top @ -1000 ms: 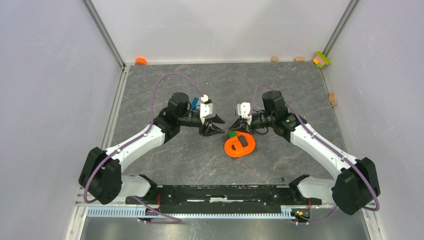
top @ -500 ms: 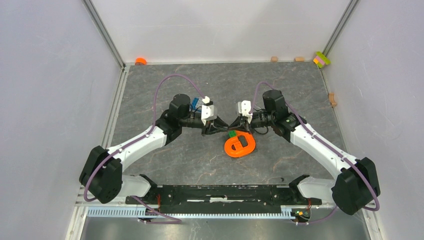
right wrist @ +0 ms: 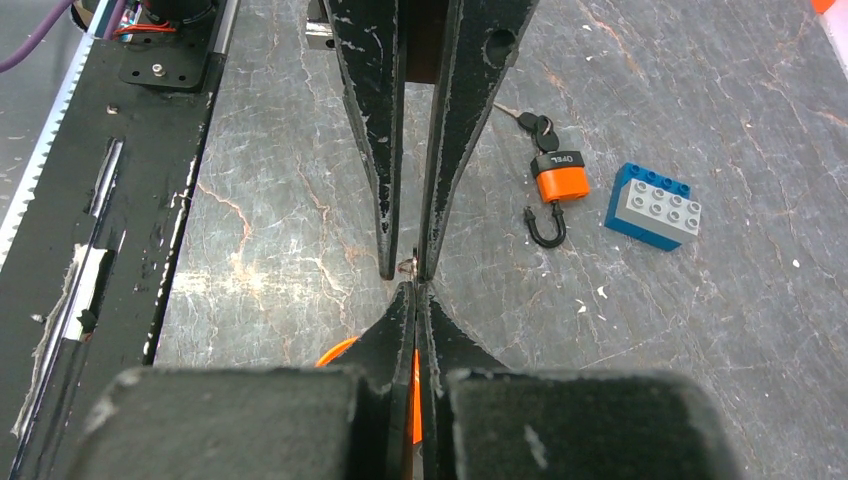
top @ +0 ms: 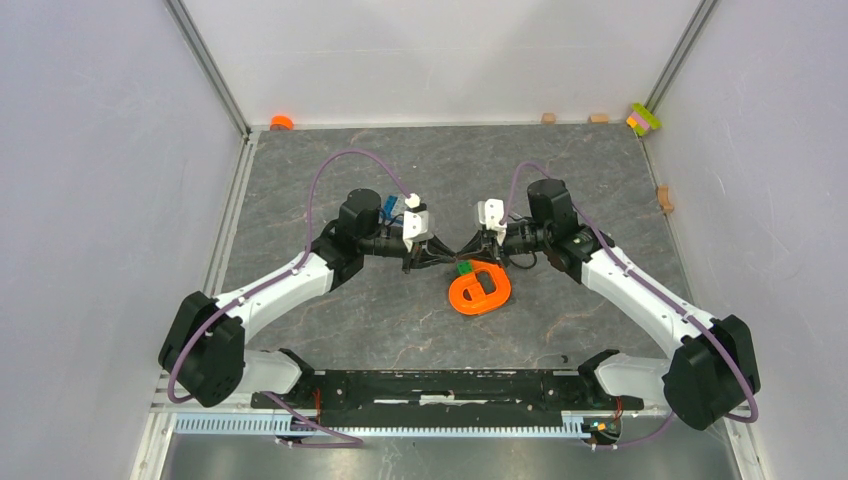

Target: Unlock with the key

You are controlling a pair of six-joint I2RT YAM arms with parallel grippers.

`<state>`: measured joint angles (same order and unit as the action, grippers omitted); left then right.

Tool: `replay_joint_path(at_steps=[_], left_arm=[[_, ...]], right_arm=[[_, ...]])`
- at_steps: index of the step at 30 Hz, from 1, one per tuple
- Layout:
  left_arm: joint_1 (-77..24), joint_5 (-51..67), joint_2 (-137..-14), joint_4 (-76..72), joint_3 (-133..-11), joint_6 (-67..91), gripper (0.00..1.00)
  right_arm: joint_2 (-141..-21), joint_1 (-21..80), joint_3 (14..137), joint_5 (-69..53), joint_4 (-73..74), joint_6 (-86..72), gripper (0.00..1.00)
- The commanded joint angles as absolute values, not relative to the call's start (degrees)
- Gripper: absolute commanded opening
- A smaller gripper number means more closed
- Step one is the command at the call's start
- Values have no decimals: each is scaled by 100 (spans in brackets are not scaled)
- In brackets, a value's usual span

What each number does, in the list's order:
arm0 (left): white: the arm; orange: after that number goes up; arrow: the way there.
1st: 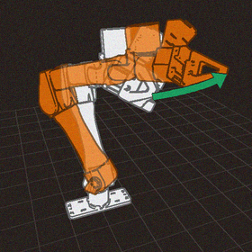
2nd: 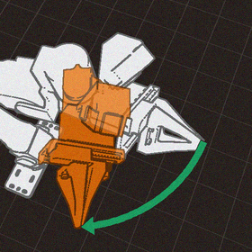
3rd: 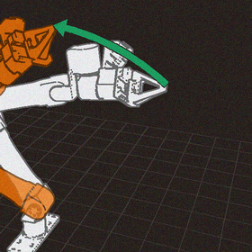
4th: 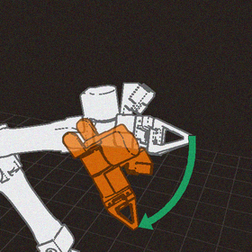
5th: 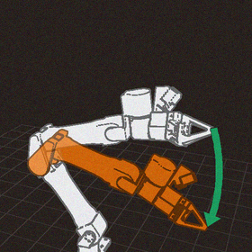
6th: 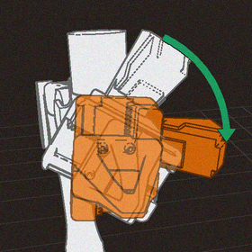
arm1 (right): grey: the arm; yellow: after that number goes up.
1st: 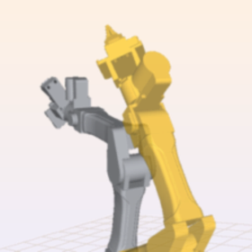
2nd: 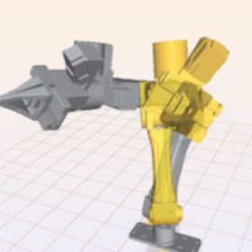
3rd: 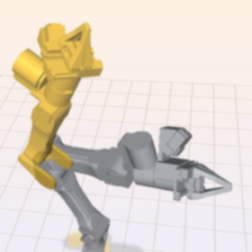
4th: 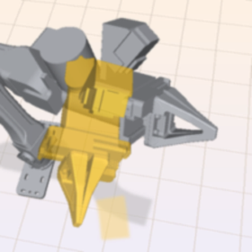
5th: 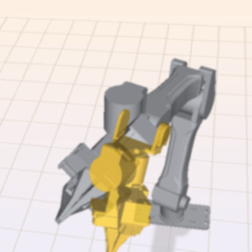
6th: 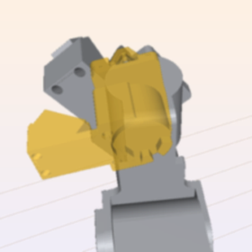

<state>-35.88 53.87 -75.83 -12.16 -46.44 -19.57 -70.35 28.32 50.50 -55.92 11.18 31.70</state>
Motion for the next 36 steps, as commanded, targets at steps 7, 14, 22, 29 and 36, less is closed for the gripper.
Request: replay_joint_path(at_steps=[7,14,22,29,36], left_arm=[[-3621,5420,-7610,-1130,-4632,-2151,22],[-3621,5399,-7677,-1053,-4651,-2227,22],[-3621,5391,-7713,-1037,-4711,-2199,21],[-3621,5318,-7688,-1028,-4711,-2201,4],[-3621,5107,-7589,-1224,-4684,-1932,2]], right_arm=[[-6935,2774,5054,-5678,870,3116,0],[-6930,2762,5062,-5704,861,3110,0],[-6918,2743,5054,-5748,861,3092,0],[-6901,2741,5037,-5765,853,3091,0],[-6829,2712,4935,-5757,780,3069,0]])
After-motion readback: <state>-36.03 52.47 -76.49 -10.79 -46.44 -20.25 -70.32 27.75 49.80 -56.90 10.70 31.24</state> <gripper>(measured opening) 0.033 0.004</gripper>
